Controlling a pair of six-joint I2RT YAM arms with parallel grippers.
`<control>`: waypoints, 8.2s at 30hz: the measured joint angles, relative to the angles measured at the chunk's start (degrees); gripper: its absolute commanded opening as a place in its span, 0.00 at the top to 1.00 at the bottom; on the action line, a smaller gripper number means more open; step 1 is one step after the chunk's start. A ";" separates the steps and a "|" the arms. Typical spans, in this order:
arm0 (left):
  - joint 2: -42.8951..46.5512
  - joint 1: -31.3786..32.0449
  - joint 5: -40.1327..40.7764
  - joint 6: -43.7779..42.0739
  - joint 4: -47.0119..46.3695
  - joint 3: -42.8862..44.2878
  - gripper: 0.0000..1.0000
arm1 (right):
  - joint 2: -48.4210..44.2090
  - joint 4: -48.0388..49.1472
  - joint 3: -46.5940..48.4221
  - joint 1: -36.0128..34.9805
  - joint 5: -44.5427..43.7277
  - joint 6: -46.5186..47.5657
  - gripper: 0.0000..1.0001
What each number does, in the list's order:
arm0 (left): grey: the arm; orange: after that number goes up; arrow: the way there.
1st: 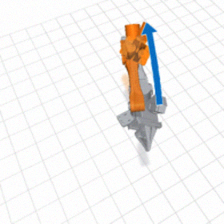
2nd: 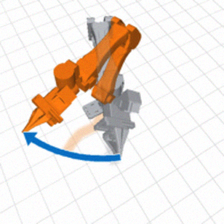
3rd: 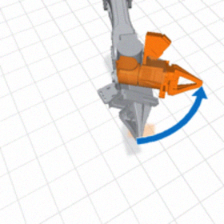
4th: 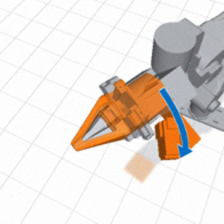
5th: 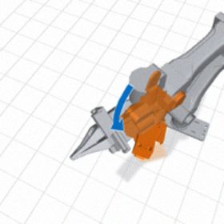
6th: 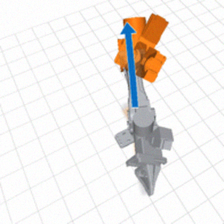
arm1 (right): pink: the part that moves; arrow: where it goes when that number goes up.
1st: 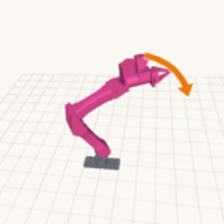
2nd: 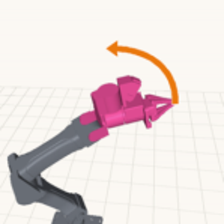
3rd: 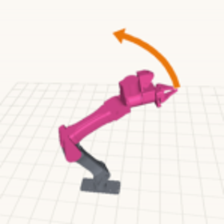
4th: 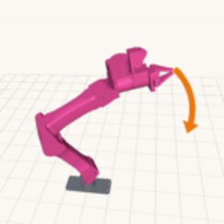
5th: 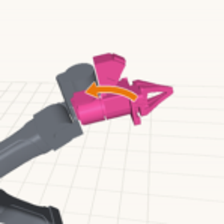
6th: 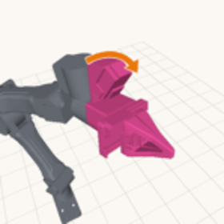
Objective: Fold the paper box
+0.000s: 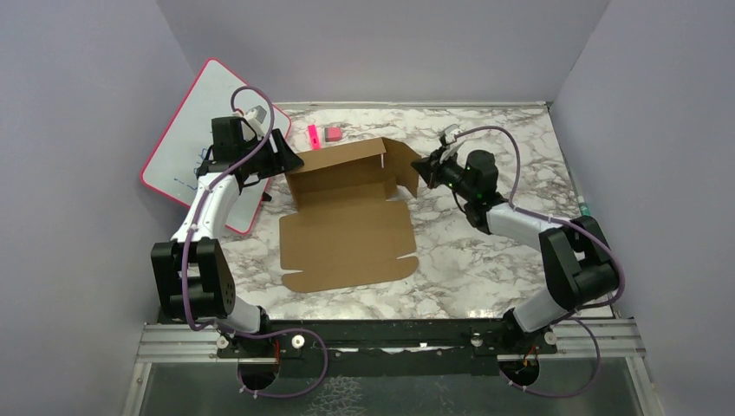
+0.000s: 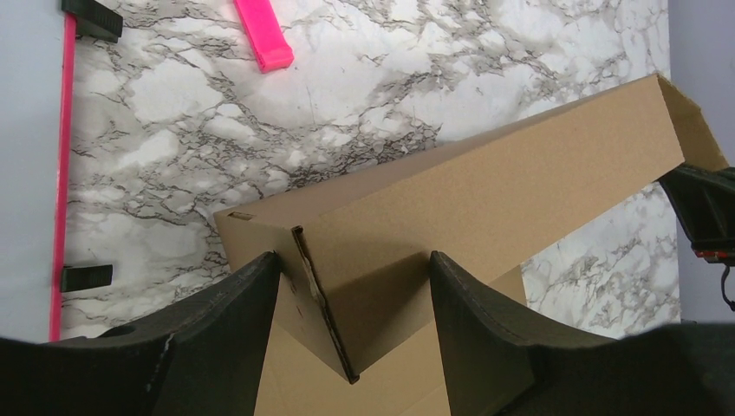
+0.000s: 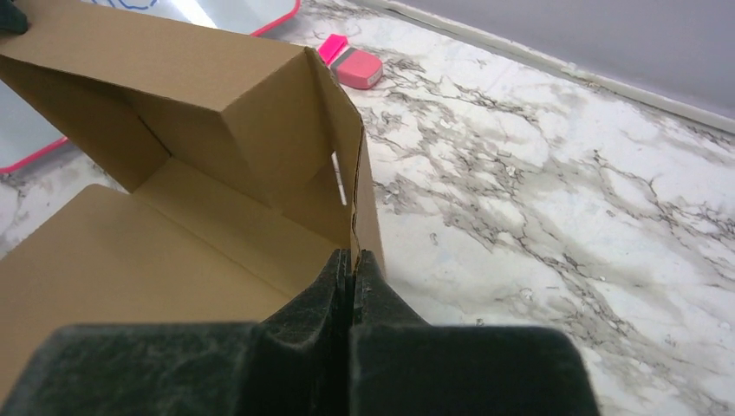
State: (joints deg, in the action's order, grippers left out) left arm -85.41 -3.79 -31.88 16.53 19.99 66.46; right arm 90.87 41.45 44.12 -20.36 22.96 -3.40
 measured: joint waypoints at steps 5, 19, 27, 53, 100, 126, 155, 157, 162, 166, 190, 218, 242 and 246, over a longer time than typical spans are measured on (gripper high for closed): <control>0.07 0.20 0.00 0.20 -0.68 -0.37 0.36 | -3.48 -6.16 0.00 -4.17 -6.78 -1.38 0.93; 1.03 1.01 -0.22 0.37 -1.84 -1.73 0.36 | -6.19 -11.06 -1.16 -14.91 -22.67 -10.38 0.78; 1.25 2.12 -0.85 0.28 -1.90 -2.10 0.36 | -5.09 -1.05 -9.03 -15.54 -23.85 -10.03 0.68; 1.25 3.04 -1.29 -0.98 -1.70 -2.19 0.36 | -21.64 -9.18 -10.12 -12.31 -20.74 7.02 0.23; -0.37 5.44 -10.56 0.11 -1.90 -2.97 0.32 | 13.35 -8.20 10.43 3.43 25.42 20.57 0.42; 11.28 16.11 -6.64 -1.14 7.56 -7.96 0.17 | 2.23 -4.66 -2.40 3.82 13.92 13.00 0.73; 6.27 26.43 0.33 4.11 2.34 1.55 0.10 | -0.52 3.13 -9.27 -3.85 16.39 12.11 0.71; 5.27 28.15 0.35 5.40 0.35 0.70 0.10 | -0.52 4.57 -9.99 -4.50 14.62 11.69 0.72; 2.38 30.42 0.35 7.52 -4.94 0.90 0.10 | -0.52 7.93 -11.74 -6.78 7.91 10.47 0.72; -2.01 30.45 0.42 7.63 -5.66 3.85 0.11 | -0.57 9.64 -12.79 -7.43 2.71 8.87 0.72; -14.62 30.93 -3.93 7.80 -7.32 10.62 0.17 | 1.11 11.69 -13.11 -7.56 -6.19 3.23 0.61; -13.97 32.68 -8.31 12.46 -16.31 5.46 0.19 | 4.39 18.12 -13.66 -9.27 -19.34 1.03 0.78; -9.51 32.81 -5.49 11.39 -16.70 2.23 0.17 | 7.06 19.02 -11.37 -13.20 -33.57 -0.24 0.65; -8.22 33.48 -2.84 9.20 -11.41 3.87 0.16 | 7.02 18.78 -11.37 -13.18 -33.35 -1.38 0.52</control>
State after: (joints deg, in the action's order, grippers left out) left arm -93.62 29.69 -34.72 25.74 8.58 70.32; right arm 97.89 60.23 32.75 -33.54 -10.39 -4.78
